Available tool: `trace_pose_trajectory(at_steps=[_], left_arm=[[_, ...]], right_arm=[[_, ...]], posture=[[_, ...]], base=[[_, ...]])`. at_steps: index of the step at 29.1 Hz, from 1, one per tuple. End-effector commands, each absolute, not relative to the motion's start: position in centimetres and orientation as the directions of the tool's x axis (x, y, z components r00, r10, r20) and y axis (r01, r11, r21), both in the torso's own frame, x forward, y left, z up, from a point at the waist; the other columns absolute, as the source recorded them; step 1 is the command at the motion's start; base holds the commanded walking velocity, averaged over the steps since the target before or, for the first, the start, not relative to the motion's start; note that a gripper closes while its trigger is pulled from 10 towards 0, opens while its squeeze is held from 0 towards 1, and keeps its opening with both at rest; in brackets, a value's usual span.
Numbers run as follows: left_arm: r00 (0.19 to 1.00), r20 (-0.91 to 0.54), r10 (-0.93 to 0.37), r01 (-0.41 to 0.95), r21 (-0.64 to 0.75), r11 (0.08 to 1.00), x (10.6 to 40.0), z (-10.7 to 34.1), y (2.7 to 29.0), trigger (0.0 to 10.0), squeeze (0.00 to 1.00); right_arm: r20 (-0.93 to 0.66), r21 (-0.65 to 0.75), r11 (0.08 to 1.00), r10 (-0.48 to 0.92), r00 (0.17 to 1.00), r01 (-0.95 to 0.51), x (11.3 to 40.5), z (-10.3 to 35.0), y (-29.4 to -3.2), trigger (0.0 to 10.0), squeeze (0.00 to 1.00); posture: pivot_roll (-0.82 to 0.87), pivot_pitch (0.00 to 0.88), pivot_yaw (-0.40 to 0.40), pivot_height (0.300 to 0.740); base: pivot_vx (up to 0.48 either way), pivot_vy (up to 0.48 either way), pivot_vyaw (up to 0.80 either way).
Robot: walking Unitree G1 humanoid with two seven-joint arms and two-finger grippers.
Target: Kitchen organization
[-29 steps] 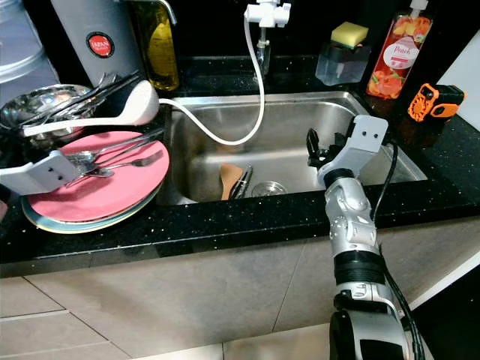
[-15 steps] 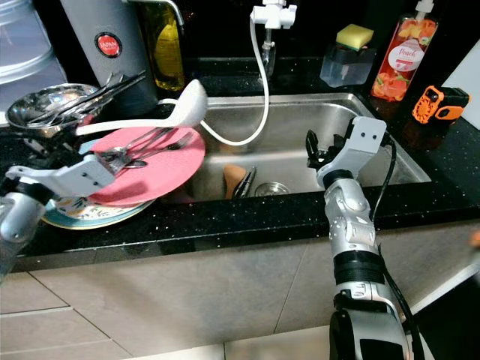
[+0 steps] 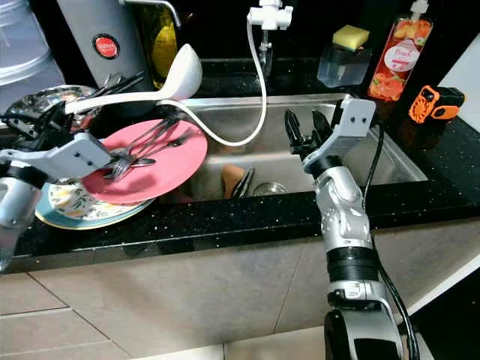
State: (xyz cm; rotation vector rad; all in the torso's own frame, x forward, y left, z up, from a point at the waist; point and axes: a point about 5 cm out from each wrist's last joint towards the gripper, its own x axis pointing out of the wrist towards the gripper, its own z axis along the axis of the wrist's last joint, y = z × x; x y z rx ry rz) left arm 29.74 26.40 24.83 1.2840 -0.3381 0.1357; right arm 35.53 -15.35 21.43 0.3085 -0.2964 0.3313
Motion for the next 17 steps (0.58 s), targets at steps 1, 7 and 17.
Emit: trace_pose_trajectory(at_steps=[1, 7, 17], left_arm=[[0.923, 0.383, -0.044, -0.352, 0.885, 0.305, 30.4, 25.9, 26.3, 10.0, 0.00], [0.903, 0.429, -0.014, -0.400, 0.853, 0.335, 33.1, 27.3, 24.5, 10.0, 0.00], [0.918, 0.370, -0.145, -0.294, 0.878, 0.379, 36.1, 26.9, 19.7, 10.0, 0.00]], right_arm=[[0.389, 0.266, 0.839, 0.357, 0.849, -0.474, 34.9, 22.7, -14.1, 10.0, 0.00], [0.447, 0.351, 0.658, 0.507, 0.737, -0.666, 33.3, 24.2, -9.6, 10.0, 0.00], [0.416, 0.549, 0.463, 0.571, 0.707, -0.696, 32.4, 24.0, -4.3, 10.0, 0.00]], posture=[[0.28, 0.000, -0.052, 0.740], [0.26, 0.000, -0.049, 0.740], [0.24, 0.000, -0.033, 0.740]], base=[[0.000, 0.000, 0.00], [0.000, 0.000, 0.00], [0.000, 0.000, 0.00]])
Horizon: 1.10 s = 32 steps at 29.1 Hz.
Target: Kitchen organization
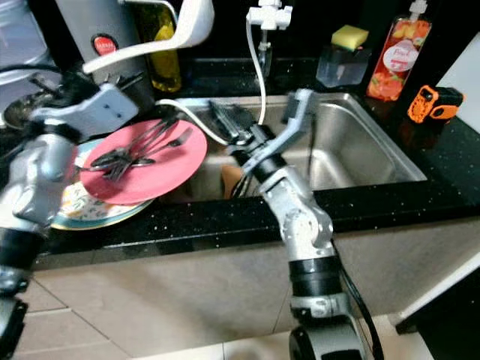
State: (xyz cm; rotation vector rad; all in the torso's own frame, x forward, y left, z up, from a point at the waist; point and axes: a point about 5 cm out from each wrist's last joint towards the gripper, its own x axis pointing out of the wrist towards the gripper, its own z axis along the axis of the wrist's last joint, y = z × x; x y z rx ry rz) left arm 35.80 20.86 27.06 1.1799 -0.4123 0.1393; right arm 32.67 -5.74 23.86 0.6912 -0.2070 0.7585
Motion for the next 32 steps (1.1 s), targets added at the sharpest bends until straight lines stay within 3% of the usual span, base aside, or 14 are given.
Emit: trace_pose_trajectory(at_steps=[1, 5, 6, 13, 29, 30, 31, 32], left_arm=[[0.915, 0.362, -0.175, -0.274, 0.880, 0.388, 36.4, 26.8, 18.7, 10.0, 0.00], [0.914, 0.346, -0.211, -0.244, 0.885, 0.397, 36.7, 26.5, 17.5, 10.0, 0.00], [0.907, 0.298, -0.297, -0.165, 0.902, 0.398, 36.8, 25.7, 15.1, 10.0, 0.00], [0.892, 0.219, -0.395, -0.059, 0.924, 0.378, 36.5, 24.0, 12.9, 10.0, 0.00], [0.875, 0.181, -0.449, -0.001, 0.928, 0.372, 36.2, 23.3, 11.5, 10.0, 0.00], [0.875, 0.181, -0.450, 0.000, 0.928, 0.372, 36.2, 23.4, 11.5, 10.0, 0.00], [0.874, 0.180, -0.451, 0.000, 0.928, 0.372, 36.3, 23.4, 11.5, 10.0, 0.00], [0.874, 0.180, -0.451, 0.001, 0.928, 0.372, 36.3, 23.4, 11.5, 10.0, 0.00]], right_arm=[[0.421, 0.586, 0.425, 0.568, 0.707, -0.690, 32.5, 24.3, -3.8, 10.0, 0.00], [0.425, 0.616, 0.395, 0.562, 0.709, -0.682, 32.6, 24.6, -3.5, 10.0, 0.00], [0.422, 0.652, 0.366, 0.553, 0.718, -0.664, 32.7, 25.1, -3.2, 10.0, 0.00], [0.407, 0.689, 0.386, 0.496, 0.768, -0.614, 33.4, 25.6, -4.1, 10.0, 0.00], [0.388, 0.718, 0.426, 0.411, 0.825, -0.550, 34.7, 26.5, -5.4, 10.0, 0.00], [0.385, 0.720, 0.427, 0.409, 0.827, -0.547, 34.8, 26.5, -5.5, 5.1, 0.00], [0.384, 0.721, 0.428, 0.408, 0.828, -0.545, 34.8, 26.5, -5.5, 5.1, 0.00], [0.382, 0.721, 0.431, 0.405, 0.831, -0.542, 34.9, 26.4, -5.6, 2.0, 0.00]], posture=[[0.23, 0.000, -0.029, 0.740], [0.23, 0.000, -0.029, 0.740], [0.23, 0.000, -0.024, 0.740], [0.24, 0.000, -0.028, 0.740], [0.24, 0.000, -0.037, 0.740], [0.24, 0.000, -0.038, 0.740], [0.24, 0.000, -0.038, 0.740], [0.24, 0.000, -0.038, 0.740]], base=[[0.000, 0.000, 0.00], [0.000, 0.000, 0.00], [0.000, 0.000, 0.00], [0.000, 0.000, 0.00], [0.000, 0.000, 0.00], [0.000, 0.000, 0.00], [0.000, 0.000, 0.00], [0.000, 0.000, 0.00]])
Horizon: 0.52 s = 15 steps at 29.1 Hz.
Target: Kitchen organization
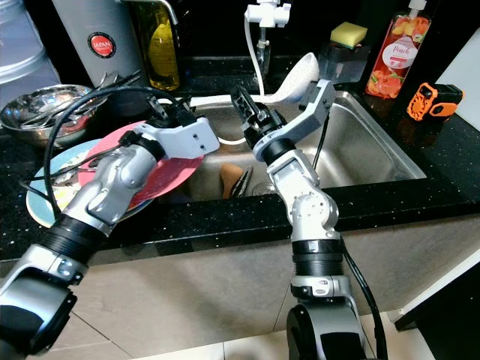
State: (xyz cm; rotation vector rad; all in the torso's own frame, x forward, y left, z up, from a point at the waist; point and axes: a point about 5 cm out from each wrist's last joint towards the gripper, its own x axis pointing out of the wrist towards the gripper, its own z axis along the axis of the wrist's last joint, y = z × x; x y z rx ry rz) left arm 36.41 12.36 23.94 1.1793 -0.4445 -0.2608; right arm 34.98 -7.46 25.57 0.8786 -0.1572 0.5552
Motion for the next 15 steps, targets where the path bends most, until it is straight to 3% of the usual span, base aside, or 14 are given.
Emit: trace_pose_trajectory(at_steps=[1, 15], left_arm=[[0.874, 0.180, -0.452, 0.001, 0.928, 0.372, 36.26, 23.34, 11.46, 10.0, 0.00], [0.870, 0.188, -0.455, -0.009, 0.930, 0.367, 36.40, 23.51, 11.20, 10.0, 0.00]], right_arm=[[0.380, 0.722, 0.433, 0.402, 0.833, -0.539, 34.90, 26.43, -5.60, 0.0, 0.00], [0.390, 0.726, 0.425, 0.393, 0.833, -0.541, 35.06, 26.49, -5.73, 0.0, 0.00]], posture=[[0.24, 0.000, -0.038, 0.740], [0.23, 0.000, -0.038, 0.740]], base=[[0.000, 0.000, 0.00], [0.000, 0.000, 0.00]])
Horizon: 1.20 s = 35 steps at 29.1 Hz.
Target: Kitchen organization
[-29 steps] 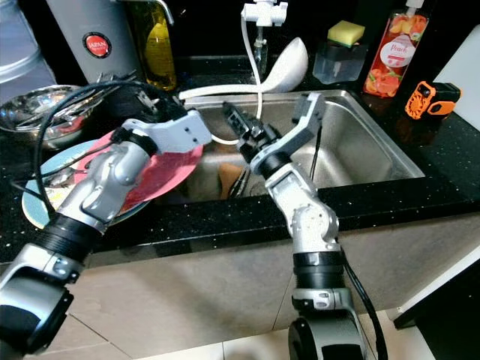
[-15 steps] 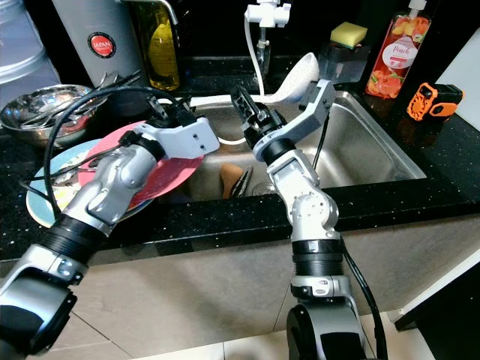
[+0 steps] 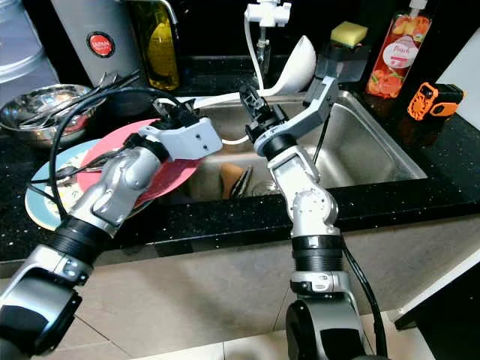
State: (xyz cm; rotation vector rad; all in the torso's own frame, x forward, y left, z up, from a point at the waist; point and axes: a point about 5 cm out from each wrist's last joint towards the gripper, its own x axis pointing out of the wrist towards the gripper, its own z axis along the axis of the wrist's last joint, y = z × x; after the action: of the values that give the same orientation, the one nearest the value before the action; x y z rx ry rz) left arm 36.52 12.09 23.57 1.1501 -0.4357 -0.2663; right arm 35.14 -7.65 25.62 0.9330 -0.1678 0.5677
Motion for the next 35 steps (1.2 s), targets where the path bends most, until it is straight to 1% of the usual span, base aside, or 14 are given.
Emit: trace_pose_trajectory(at_steps=[1, 5, 6, 9, 10, 16, 17, 18, 21, 23, 26, 29, 33, 35], left_arm=[[0.866, 0.193, -0.462, -0.005, 0.926, 0.379, 36.3, 23.6, 11.2, 10.0, 1.00], [0.857, 0.213, -0.469, -0.005, 0.914, 0.406, 36.1, 23.9, 11.1, 10.0, 1.00], [0.854, 0.217, -0.472, -0.006, 0.913, 0.407, 36.1, 24.0, 11.0, 10.0, 1.00], [0.851, 0.214, -0.479, 0.002, 0.912, 0.411, 36.1, 24.1, 10.9, 10.0, 1.00], [0.839, 0.218, -0.498, 0.016, 0.906, 0.424, 35.8, 24.2, 10.7, 10.0, 0.00], [0.784, 0.322, -0.530, -0.022, 0.869, 0.495, 34.6, 25.5, 10.6, 10.0, 0.00], [0.776, 0.368, -0.513, -0.043, 0.842, 0.538, 34.1, 26.3, 11.0, 10.0, 0.00], [0.776, 0.368, -0.513, -0.043, 0.842, 0.538, 34.1, 26.3, 11.0, 10.0, 0.00], [0.775, 0.401, -0.488, -0.065, 0.820, 0.569, 33.7, 27.1, 11.9, 10.0, 0.00], [0.776, 0.406, -0.482, -0.071, 0.816, 0.573, 33.7, 27.3, 12.0, 10.0, 0.00], [0.787, 0.417, -0.454, -0.089, 0.806, 0.586, 33.4, 27.6, 13.0, 10.0, 0.00], [0.792, 0.415, -0.448, -0.091, 0.806, 0.585, 33.2, 27.5, 13.4, 10.0, 0.00], [0.804, 0.400, -0.440, -0.085, 0.809, 0.581, 33.0, 27.1, 13.8, 10.0, 0.00], [0.816, 0.390, -0.427, -0.084, 0.811, 0.580, 32.9, 26.8, 14.1, 10.0, 0.00]], right_arm=[[0.389, 0.726, 0.426, 0.393, 0.833, -0.540, 35.1, 26.5, -5.7, 0.0, 0.00], [0.387, 0.726, 0.428, 0.393, 0.834, -0.538, 35.1, 26.5, -5.8, 0.4, 0.00], [0.384, 0.731, 0.426, 0.388, 0.838, -0.533, 35.2, 26.4, -5.9, 10.0, 0.00], [0.383, 0.737, 0.424, 0.380, 0.842, -0.526, 35.3, 26.4, -6.0, 10.0, 0.00], [0.384, 0.744, 0.427, 0.357, 0.851, -0.514, 35.5, 26.6, -6.5, 10.0, 0.00], [0.402, 0.742, 0.511, 0.180, 0.898, -0.434, 37.1, 27.8, -11.1, 10.0, 0.00], [0.369, 0.650, 0.677, 0.115, 0.922, -0.344, 38.0, 27.8, -13.9, 10.0, 0.00], [0.369, 0.650, 0.677, 0.115, 0.922, -0.344, 38.0, 27.8, -13.9, 10.0, 0.00], [0.282, 0.508, 0.840, 0.049, 0.958, -0.193, 39.0, 27.2, -17.4, 10.0, 0.00], [0.257, 0.478, 0.862, 0.046, 0.965, -0.169, 39.1, 26.9, -18.0, 10.0, 0.00], [0.082, 0.264, 0.960, 0.077, 0.994, -0.096, 39.5, 23.9, -19.7, 10.0, 0.00], [0.000, 0.177, 0.979, 0.103, 0.995, -0.101, 39.5, 22.1, -20.6, 10.0, 0.00], [-0.088, 0.111, 0.964, 0.251, 0.964, -0.241, 39.3, 20.5, -20.1, 10.0, 0.00], [-0.137, 0.081, 0.913, 0.407, 0.903, -0.400, 38.8, 19.8, -18.7, 10.0, 0.00]], posture=[[0.23, 0.000, -0.038, 0.740], [0.23, 0.000, -0.039, 0.740], [0.24, 0.000, -0.041, 0.740], [0.24, 0.000, -0.041, 0.740], [0.24, 0.000, -0.041, 0.740], [0.24, 0.000, -0.047, 0.740], [0.24, 0.000, -0.049, 0.740], [0.24, 0.000, -0.049, 0.740], [0.25, 0.000, -0.053, 0.740], [0.25, 0.000, -0.054, 0.740], [0.25, 0.000, -0.057, 0.740], [0.26, 0.000, -0.058, 0.740], [0.26, 0.000, -0.060, 0.740], [0.26, 0.000, -0.064, 0.740]], base=[[0.000, 0.000, 0.00], [0.000, 0.000, 0.00], [0.000, 0.000, 0.00], [0.000, 0.000, 0.00], [0.000, 0.000, 0.00], [0.000, 0.000, 0.00], [0.000, 0.000, 0.00], [0.000, 0.000, 0.00], [0.000, 0.000, 0.00], [0.000, 0.000, 0.00], [0.000, 0.000, 0.00], [0.000, 0.000, 0.00], [0.000, 0.000, 0.00], [0.000, 0.000, 0.00]])
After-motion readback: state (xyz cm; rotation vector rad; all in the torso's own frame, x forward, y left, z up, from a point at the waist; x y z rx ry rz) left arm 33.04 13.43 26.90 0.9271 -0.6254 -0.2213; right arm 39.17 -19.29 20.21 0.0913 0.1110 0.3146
